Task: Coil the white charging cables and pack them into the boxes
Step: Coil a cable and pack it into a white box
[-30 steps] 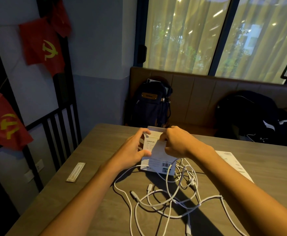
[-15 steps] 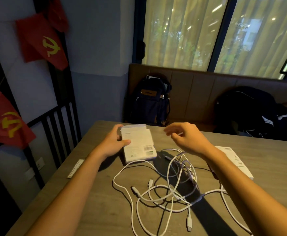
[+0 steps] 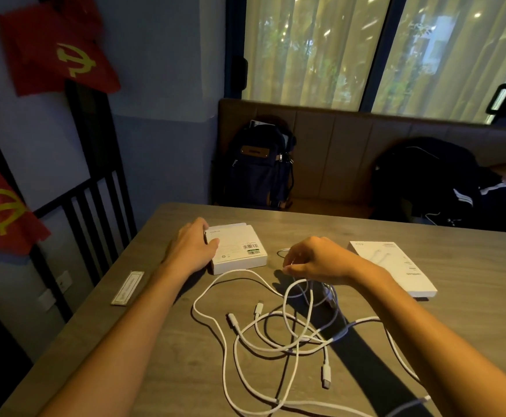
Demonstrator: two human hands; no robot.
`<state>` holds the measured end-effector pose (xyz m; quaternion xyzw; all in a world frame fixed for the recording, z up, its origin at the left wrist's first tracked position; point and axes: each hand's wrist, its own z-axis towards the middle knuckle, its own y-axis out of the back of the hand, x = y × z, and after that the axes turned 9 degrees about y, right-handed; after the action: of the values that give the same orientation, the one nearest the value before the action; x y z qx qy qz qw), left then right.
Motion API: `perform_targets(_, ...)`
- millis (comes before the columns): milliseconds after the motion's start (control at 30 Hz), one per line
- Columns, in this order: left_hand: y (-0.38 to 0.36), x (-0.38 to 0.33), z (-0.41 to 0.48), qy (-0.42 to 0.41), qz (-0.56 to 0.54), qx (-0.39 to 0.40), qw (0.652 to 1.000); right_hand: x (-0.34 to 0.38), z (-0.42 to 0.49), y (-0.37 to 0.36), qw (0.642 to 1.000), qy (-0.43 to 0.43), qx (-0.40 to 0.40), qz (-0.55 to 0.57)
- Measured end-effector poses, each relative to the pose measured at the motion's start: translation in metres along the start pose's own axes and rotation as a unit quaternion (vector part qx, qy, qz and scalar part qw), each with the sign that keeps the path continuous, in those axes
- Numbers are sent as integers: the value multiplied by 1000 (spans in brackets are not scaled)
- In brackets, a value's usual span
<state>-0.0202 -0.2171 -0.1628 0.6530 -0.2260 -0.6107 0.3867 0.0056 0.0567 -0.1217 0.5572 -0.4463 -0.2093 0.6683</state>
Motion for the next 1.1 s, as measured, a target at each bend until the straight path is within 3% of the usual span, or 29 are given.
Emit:
perform_targets(67, 5, -16, -11, -67, 3, -21, 998, 2, -1, 2, 1000, 4, -3, 13)
perform_targets(133, 8, -37, -29, -144, -22, 67, 987, 3, -5, 4, 999, 8, 12, 39)
perform_targets(233, -1, -61, -54, -236, 76, 178, 952, 5, -16, 3, 996, 15, 58, 65)
perform_targets(333, -6, -66, -62, -232, 125, 250, 932, 12, -28, 2, 995, 35, 80, 54)
perform_targets(467, -2, -60, -62, -165, 173, 358, 903, 36, -41, 4, 991, 50, 122, 17)
perform_targets(633, -4, -57, -58, -144, 161, 382, 899, 76, -44, -5, 969, 30, 222, -108)
perform_targets(867, -4, -51, -54, -200, 143, 367, 897, 100, -36, -18, 964, 41, 202, -168)
perform_targets(1000, 10, -52, -49, -224, 78, 362, 902, 94, -41, -2, 993, 40, 103, -47)
perform_targets(1100, 30, -62, -55, -209, -36, 367, 906, 93, -52, 24, 995, 20, 54, 81)
